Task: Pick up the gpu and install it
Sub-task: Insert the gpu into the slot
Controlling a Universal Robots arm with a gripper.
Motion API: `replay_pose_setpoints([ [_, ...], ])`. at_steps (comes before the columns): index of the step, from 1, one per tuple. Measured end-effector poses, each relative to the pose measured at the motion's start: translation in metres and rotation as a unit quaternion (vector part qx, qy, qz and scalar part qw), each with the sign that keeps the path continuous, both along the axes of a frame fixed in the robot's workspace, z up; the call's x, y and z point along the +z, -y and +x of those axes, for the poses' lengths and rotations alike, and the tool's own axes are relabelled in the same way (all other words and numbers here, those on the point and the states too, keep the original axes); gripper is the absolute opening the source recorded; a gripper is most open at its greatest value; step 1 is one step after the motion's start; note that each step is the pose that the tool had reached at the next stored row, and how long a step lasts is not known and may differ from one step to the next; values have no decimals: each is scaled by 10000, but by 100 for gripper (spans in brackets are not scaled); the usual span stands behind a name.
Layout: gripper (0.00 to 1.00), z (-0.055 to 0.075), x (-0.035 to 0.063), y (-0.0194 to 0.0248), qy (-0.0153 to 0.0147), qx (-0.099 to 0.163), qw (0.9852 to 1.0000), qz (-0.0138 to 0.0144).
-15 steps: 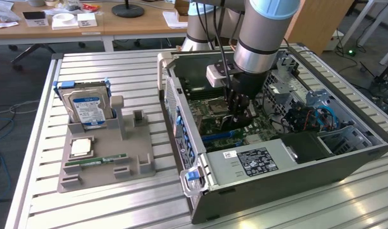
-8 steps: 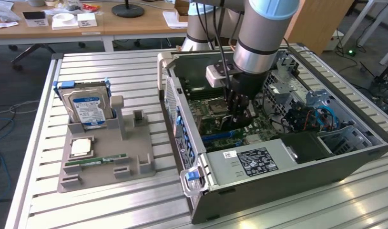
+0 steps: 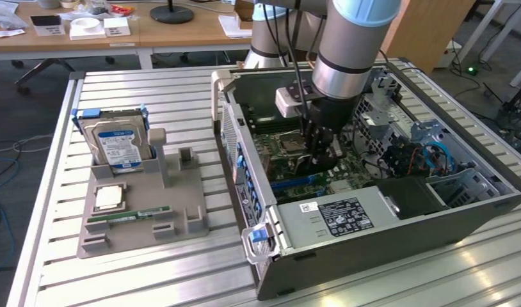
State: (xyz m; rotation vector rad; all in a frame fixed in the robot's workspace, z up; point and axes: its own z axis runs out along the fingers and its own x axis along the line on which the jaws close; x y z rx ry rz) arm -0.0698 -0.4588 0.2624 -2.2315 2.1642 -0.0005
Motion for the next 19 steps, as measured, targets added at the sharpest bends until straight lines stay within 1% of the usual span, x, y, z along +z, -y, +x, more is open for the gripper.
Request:
replay_pose_setpoints([
  [19,26,-91,-13,-7,0,0,10000,-1],
])
